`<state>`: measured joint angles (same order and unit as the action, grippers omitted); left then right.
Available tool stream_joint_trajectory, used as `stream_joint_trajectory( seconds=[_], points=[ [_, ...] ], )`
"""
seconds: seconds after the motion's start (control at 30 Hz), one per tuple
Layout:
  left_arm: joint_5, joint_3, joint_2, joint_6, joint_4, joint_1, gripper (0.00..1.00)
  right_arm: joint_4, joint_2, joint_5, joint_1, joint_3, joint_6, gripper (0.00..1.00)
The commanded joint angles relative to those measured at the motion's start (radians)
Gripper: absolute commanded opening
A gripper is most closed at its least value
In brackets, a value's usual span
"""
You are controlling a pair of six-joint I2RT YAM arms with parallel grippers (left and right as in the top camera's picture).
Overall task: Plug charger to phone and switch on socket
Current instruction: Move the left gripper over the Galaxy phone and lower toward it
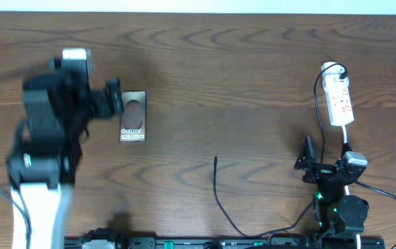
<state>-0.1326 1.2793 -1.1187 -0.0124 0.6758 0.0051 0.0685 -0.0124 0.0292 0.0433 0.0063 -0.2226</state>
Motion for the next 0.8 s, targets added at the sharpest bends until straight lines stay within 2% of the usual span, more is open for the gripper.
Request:
stream_joint_trajectory(
  seconds=[0.0, 0.13, 0.2, 0.47, 0.5, 0.53, 0.57, 0.6, 0.63, 0.7, 0.73, 0.77],
  points=[
    [-0.013, 0.278, -0.214, -0.010, 0.168, -0.002, 0.90, 0.004, 0.005, -0.002, -0.006, -0.001, 0.014, 0.99],
    [-0.016, 0.492, -0.402, -0.009, 0.384, -0.002, 0.90, 0.004, 0.005, -0.002, -0.006, -0.001, 0.014, 0.99],
    [-0.017, 0.544, -0.473, -0.010, 0.463, -0.002, 0.91, 0.004, 0.005, -0.002, -0.006, -0.001, 0.014, 0.99],
    [-0.065, 0.551, -0.606, -0.010, 0.515, -0.002, 0.90, 0.004, 0.005, -0.002, -0.006, -0.001, 0.014, 0.99],
    [-0.065, 0.551, -0.615, -0.010, 0.520, -0.002, 0.76, 0.004, 0.005, -0.002, -0.006, -0.001, 0.014, 0.99],
    [-0.065, 0.550, -0.623, -0.010, 0.521, -0.002, 0.41, 0.004, 0.005, -0.002, -0.006, -0.001, 0.014, 0.99],
    [-0.065, 0.550, -0.629, -0.010, 0.520, -0.002, 0.28, 0.004, 0.005, -0.002, -0.006, -0.001, 0.014, 0.99],
    [-0.066, 0.550, -0.634, -0.010, 0.519, -0.002, 0.24, 0.004, 0.005, -0.002, -0.006, -0.001, 0.014, 0.99],
    [-0.065, 0.550, -0.637, -0.010, 0.516, -0.002, 0.32, 0.004, 0.005, -0.002, -0.006, -0.001, 0.014, 0.99],
    [-0.066, 0.550, -0.638, -0.010, 0.516, -0.002, 0.89, 0.004, 0.005, -0.002, -0.006, -0.001, 0.014, 0.99],
    [-0.065, 0.550, -0.638, -0.010, 0.516, -0.002, 0.98, 0.004, 0.005, -0.002, -0.006, -0.001, 0.014, 0.99],
    [-0.066, 0.550, -0.637, -0.010, 0.516, -0.002, 0.98, 0.004, 0.005, -0.002, -0.006, -0.001, 0.014, 0.99]
  ],
)
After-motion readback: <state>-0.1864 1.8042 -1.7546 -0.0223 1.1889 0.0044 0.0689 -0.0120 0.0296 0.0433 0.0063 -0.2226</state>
